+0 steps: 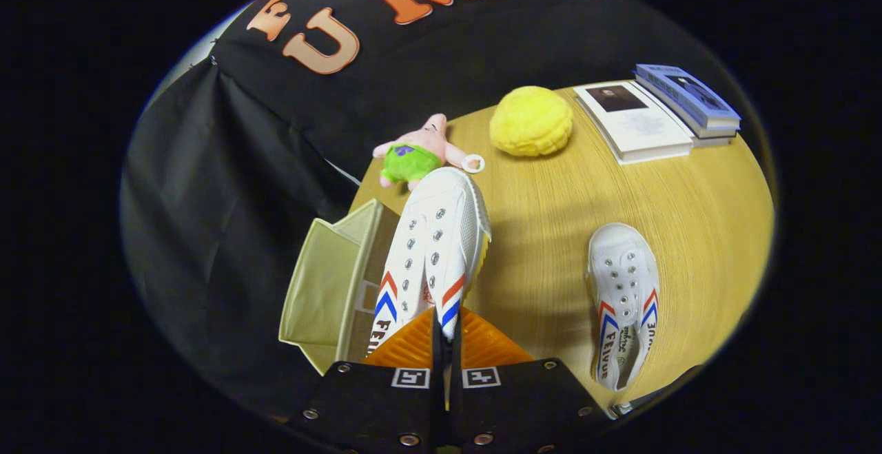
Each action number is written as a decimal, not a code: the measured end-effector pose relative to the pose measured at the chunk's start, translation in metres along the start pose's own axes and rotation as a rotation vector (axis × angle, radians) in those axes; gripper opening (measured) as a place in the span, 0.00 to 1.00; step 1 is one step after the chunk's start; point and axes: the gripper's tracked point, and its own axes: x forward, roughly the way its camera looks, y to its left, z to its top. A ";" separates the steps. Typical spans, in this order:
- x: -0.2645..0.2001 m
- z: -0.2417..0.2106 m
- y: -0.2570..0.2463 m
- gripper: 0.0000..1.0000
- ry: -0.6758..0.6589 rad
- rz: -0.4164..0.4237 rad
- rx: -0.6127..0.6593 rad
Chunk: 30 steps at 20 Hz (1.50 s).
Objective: Open the storage box then place both shoes into the box .Put the left shoe in first, then the right shoe, with the right side of both shoes facing outward in a uniform manner.
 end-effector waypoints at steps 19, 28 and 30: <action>0.089 -0.020 0.158 0.03 0.070 0.146 -0.370; 0.095 -0.035 0.155 0.03 0.180 0.109 -0.310; 0.094 -0.036 0.154 0.03 0.222 0.089 -0.278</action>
